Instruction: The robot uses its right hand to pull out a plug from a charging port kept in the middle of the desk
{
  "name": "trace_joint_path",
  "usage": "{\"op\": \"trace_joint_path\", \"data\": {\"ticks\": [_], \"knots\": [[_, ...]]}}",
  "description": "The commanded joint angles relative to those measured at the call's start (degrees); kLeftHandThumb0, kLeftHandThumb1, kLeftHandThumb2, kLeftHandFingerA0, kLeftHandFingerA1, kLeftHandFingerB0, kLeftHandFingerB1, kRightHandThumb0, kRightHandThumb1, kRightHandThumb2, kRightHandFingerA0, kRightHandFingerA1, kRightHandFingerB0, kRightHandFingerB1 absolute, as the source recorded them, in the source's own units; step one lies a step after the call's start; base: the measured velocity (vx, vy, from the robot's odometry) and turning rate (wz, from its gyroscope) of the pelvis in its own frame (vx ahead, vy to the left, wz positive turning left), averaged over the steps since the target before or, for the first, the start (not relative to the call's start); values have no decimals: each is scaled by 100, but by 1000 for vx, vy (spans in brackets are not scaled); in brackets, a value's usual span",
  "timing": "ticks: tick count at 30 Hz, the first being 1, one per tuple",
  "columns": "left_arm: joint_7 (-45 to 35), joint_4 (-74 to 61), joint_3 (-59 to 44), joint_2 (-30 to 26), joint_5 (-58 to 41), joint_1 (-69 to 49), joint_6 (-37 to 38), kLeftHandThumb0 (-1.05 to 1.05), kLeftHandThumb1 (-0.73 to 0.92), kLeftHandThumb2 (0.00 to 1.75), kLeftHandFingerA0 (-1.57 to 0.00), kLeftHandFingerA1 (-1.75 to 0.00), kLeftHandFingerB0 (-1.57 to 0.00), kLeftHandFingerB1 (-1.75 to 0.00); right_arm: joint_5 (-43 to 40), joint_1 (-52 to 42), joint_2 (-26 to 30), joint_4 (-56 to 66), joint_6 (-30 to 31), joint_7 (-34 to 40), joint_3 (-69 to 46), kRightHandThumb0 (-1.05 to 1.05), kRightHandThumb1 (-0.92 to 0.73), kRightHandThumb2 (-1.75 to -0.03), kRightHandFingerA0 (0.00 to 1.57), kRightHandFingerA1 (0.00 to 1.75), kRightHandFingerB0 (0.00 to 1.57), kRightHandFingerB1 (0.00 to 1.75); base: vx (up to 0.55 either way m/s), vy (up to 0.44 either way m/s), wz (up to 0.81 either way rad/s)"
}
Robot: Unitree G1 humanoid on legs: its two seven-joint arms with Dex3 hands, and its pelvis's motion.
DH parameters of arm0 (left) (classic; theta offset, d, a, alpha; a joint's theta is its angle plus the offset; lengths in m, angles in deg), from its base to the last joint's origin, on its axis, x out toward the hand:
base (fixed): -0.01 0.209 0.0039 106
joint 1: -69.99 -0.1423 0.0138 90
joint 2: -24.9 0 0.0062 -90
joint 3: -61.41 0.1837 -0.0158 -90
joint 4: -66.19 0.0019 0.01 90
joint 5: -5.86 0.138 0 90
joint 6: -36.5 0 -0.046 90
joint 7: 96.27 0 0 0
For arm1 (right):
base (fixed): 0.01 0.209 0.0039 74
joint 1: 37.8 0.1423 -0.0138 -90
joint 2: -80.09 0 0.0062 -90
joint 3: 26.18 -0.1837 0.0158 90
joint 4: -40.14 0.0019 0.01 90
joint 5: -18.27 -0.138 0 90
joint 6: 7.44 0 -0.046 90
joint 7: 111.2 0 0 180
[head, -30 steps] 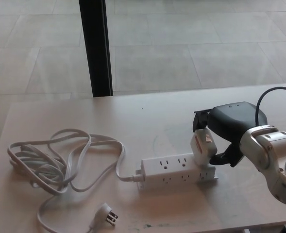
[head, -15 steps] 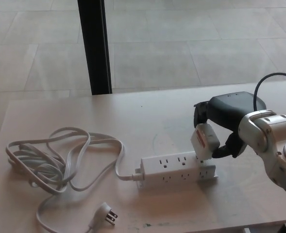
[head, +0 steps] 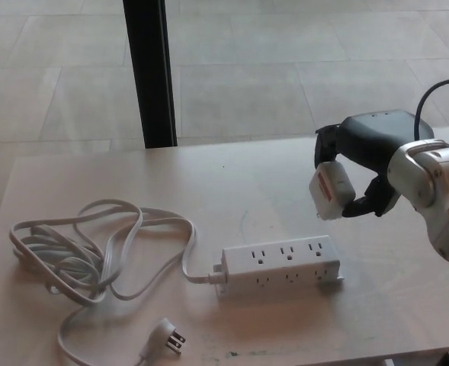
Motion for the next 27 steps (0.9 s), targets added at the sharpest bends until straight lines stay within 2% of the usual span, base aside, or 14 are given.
{"op": "trace_joint_path", "data": {"ticks": [1, 2, 6, 8, 9, 10, 11, 16, 17, 20, 22, 23, 26, 27], "knots": [[-16, -80, -37, -59, -63, -121, -24, -84, 81, 120, -25, -57, -4, -26, -49, 160, 162, 63, -53, -96, -95, -39, -53, -96, 90, 175, 77, 139, 0, 0, 0], [44, -41, 8, -70, 7, -114, 19, -87, 92, 82, -34, -51, -7, -33, -43, 209, 211, 33, -55, -103, -112, -36, -51, -102, 92, 175, 76, 118, 0, 0, 0], [-10, 133, 3, -91, -3, -81, 91, -85, 82, 120, -31, -61, -3, -29, -86, 337, 351, 19, 7, -171, -238, -39, -53, -101, 88, 175, 75, 128, 0, 0, 0], [-31, 183, -23, -92, -38, -52, 90, -85, 81, 118, -29, -59, -7, -27, -94, 396, 452, -27, -12, -225, -279, -40, -51, -103, 89, 175, 74, 101, 0, 0, 0], [-26, 170, -27, -91, -45, -50, 69, -91, 91, 84, -29, -51, -3, -28, -117, 387, 483, -46, -56, -191, -303, -39, -51, -104, 89, 175, 72, 124, 0, 0, 0], [-32, 136, -41, -84, -70, -53, 23, -92, 88, 121, -29, -58, -9, -16, -154, 340, 570, -76, -140, -111, -354, -36, -51, -105, 89, 175, 75, 128, 0, 0, 0], [-43, 83, -57, -70, -98, -68, -11, -83, 81, 118, -27, -59, -5, -27, -163, 274, 681, -111, -184, -65, -398, -34, -51, -98, 90, 175, 76, 143, 0, 0, 0], [-46, 149, 1, -67, -6, -99, 131, -87, 85, 123, -26, -57, -1, -20, -203, -39, 1103, -154, -307, -93, -484, -35, -57, -87, 85, 175, 76, 132, 0, 0, 0], [-42, 105, -49, -48, -72, -104, 59, -83, 81, 121, -27, -58, 0, -24, -165, -122, 1197, -226, -230, -145, -475, -36, -61, -84, 83, 165, 77, 71, 0, 0, 0], [-114, 145, -109, -52, -156, -75, -15, -82, 79, 117, -27, -59, -4, -28, -204, -306, 1338, -586, -233, -64, -489, -38, -65, -73, 84, 167, 78, 119, 0, 0, 0], [-145, 70, -116, -58, -161, -108, -36, -84, 81, 121, -24, -58, -1, -23, -228, -407, 1361, -740, -343, 124, -503, -43, -52, -98, 111, 129, 84, 105, 0, 0, 0], [-204, 92, -119, -62, -160, -113, -1, -91, 92, 84, -24, -52, -3, -27, -239, -516, 1353, -819, -356, 212, -506, -40, -70, -72, 82, 158, 84, 105, 0, 0, 0], [-204, 130, -99, -69, -124, -100, 39, -92, 91, 85, -25, -53, -5, -29, -196, -620, 1287, -951, -320, 277, -449, -39, -66, -76, 80, 148, 74, 76, 0, 0, 0], [-212, 137, -122, -57, -156, -95, 20, -84, 80, 118, -25, -58, -4, -27, -197, -645, 1279, -967, -344, 321, -449, -42, -61, -80, 80, 151, 70, 71, 0, 0, 0]]}}
